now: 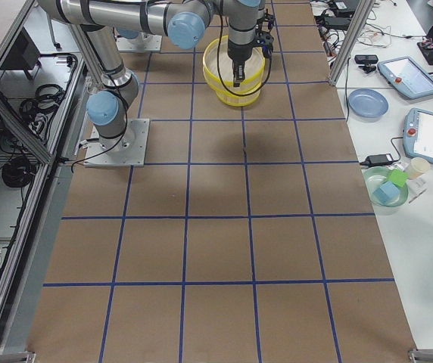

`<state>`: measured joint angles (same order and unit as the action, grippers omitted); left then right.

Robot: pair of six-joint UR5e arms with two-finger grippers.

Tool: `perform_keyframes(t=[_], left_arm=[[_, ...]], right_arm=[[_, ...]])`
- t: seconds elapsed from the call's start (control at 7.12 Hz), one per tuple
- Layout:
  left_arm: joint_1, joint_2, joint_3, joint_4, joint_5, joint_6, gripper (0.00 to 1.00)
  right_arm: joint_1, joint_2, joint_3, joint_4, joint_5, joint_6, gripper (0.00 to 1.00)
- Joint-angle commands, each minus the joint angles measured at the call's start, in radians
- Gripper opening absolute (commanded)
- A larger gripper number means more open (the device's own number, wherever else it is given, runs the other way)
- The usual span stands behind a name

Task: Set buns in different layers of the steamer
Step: 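Grasp the white bun on the plate with the left gripper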

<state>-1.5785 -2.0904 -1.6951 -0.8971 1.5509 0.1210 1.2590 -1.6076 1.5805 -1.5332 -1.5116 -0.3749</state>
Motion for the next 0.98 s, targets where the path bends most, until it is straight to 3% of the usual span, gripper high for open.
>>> perform_keyframes(t=[0.0,0.42,0.84], left_arm=[[0.005,0.029,0.014,0.001,0.017,-0.003,0.00],[-0.037,0.102,0.069,-0.012,0.014,-0.113,0.00],[-0.229,0.100,0.068,-0.003,-0.015,-0.344,0.00]], right_arm=[[-0.004,0.000,0.000,0.008,0.002,-0.009,0.00],[-0.004,0.000,0.000,0.008,0.004,-0.010,0.00],[-0.004,0.000,0.000,0.010,0.004,-0.013,0.00]])
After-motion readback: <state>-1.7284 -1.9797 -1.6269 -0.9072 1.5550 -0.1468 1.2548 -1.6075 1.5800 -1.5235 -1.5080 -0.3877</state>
